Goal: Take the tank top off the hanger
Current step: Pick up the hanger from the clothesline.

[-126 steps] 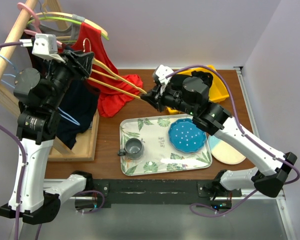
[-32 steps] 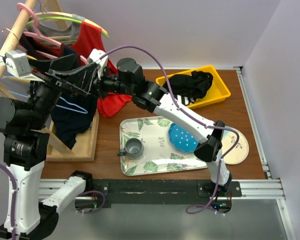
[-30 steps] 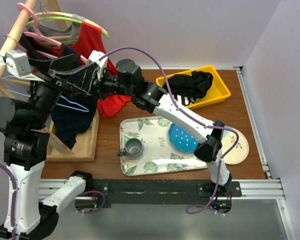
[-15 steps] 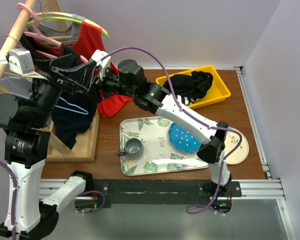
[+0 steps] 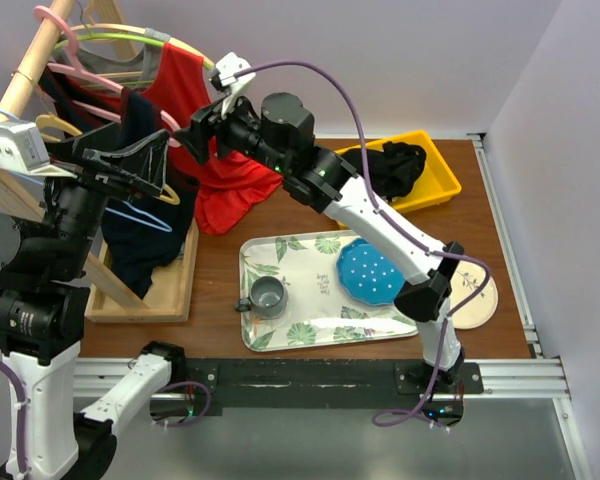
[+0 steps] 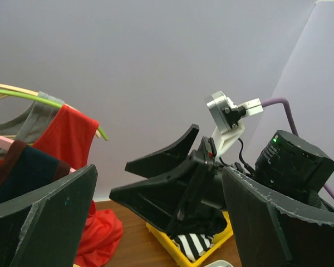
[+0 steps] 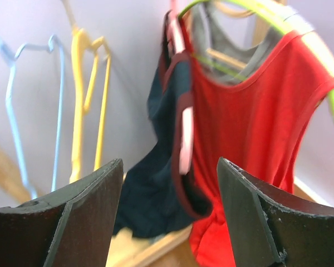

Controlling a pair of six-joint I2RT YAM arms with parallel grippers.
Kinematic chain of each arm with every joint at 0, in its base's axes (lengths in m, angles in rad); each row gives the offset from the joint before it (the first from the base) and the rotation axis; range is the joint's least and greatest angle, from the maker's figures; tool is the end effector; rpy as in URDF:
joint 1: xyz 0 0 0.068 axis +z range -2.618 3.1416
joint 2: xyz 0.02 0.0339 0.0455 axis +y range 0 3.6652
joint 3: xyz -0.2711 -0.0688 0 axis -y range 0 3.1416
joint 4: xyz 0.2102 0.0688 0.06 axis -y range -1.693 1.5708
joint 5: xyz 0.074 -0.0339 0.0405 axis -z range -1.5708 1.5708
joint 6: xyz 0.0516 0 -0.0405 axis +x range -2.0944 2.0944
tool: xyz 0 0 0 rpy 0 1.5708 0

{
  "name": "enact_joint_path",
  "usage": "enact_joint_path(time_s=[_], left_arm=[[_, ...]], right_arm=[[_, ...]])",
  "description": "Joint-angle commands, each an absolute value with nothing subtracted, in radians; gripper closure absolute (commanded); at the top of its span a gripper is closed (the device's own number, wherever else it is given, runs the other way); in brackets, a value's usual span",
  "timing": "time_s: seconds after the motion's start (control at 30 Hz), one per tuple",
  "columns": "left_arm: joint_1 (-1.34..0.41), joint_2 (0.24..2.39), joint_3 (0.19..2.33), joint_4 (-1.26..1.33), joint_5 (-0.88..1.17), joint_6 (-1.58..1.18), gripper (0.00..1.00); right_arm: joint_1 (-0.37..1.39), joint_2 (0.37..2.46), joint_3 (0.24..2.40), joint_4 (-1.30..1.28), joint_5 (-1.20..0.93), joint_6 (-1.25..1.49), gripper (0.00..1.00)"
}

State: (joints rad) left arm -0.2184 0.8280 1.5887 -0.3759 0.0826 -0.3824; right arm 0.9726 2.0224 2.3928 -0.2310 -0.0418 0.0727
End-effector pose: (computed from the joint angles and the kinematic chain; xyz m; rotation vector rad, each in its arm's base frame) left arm 0.0613 -0.0180 0.5486 -0.0250 1.2065 -0.5764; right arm 0.2442 0.3622 0.5069 -0.6813 1.3280 0.8837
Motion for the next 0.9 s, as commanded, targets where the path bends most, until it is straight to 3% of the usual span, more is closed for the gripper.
enact_joint_path(time_s=[0.0,0.3,0.43,0.77,0.87], left_arm=[[-0.221,0.821,1.594,-0.391,0.063,-0.394,0.00],[-0.221,0.810,1.606,-0.387,0.091,-0.433,0.00],[-0.222,0.810,1.598,-0.390,0.087,-0.430,0.00],[-0.221,0.802,1.592,-0.379,0.083,-0.423,0.00],[-0.221,0.801,1.586,-0.376,0.091,-0.426,0.00]], right_arm=[[0.971,2.095,2.439,-0.115,-0.003,0.140,0.28],[0.973,2.227,2.493,0.026,-0.012,0.192,0.28],[0.971,2.273,2.514,0.075,-0.009,0.195,0.38],[0.973,2.278,2.531,0.141,-0.038,0.199,0.38],[0.973,2.278,2.526,0.141,-0.041,0.201,0.42]])
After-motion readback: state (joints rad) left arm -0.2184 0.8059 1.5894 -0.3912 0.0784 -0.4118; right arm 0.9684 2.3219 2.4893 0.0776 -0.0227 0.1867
